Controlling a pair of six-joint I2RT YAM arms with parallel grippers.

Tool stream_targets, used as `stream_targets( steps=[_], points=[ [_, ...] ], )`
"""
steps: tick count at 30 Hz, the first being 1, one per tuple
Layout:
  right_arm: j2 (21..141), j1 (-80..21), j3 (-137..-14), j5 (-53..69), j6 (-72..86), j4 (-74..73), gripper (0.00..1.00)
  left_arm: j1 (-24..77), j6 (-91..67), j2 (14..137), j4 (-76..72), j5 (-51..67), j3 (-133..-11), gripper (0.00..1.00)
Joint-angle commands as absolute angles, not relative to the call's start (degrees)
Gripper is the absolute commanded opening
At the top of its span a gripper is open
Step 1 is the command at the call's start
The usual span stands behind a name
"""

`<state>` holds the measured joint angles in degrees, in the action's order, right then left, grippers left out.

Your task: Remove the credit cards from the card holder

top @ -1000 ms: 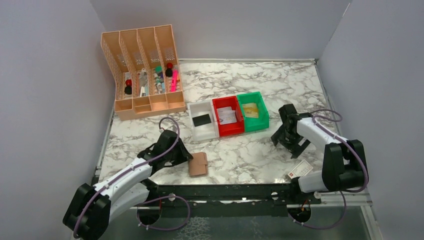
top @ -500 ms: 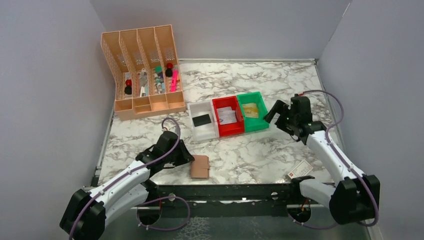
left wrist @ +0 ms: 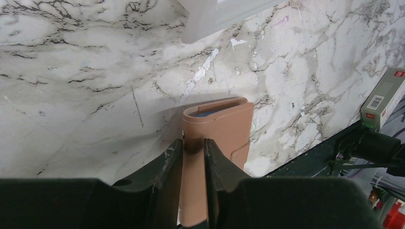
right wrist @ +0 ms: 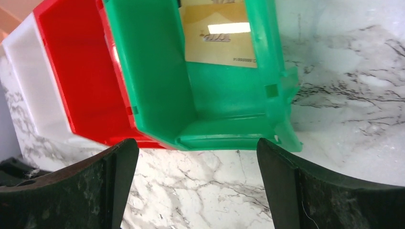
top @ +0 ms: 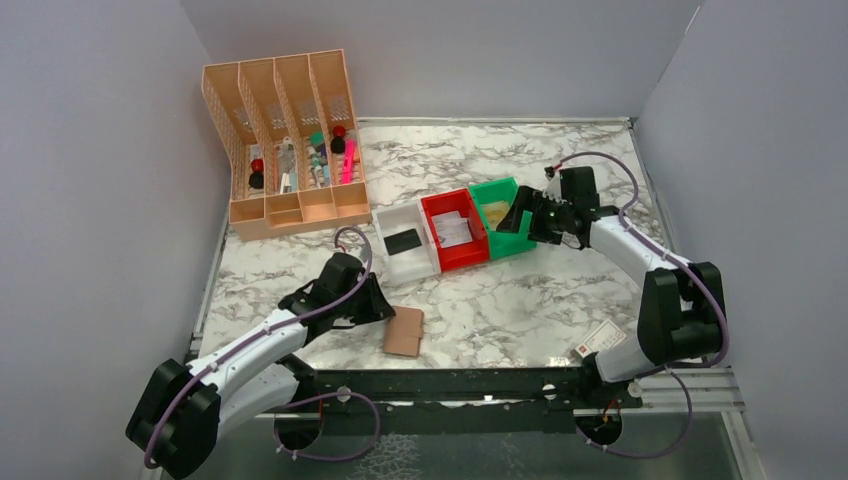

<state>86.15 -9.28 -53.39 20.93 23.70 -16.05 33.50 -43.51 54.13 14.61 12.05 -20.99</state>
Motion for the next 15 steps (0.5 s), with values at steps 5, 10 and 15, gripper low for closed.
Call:
stream_targets(
  steps=[5,10,15],
  points=[
    [77.7,-9.1,-53.1,15.4,20.0,-17.2,0.99,33.8,-41.7,54.8,12.3,14.3,-23.1,0.36],
    [80.9,-9.1,-59.3,3.6,19.7,-20.5,0.99,33.8,-41.4,55.0,12.4,15.2,-23.3,0.42],
    [90.1,-9.1,-63.7,12.3,18.2,-21.7,0.99,33.8,-41.1,54.9,12.9,16.2,-23.5,0.47]
  ],
)
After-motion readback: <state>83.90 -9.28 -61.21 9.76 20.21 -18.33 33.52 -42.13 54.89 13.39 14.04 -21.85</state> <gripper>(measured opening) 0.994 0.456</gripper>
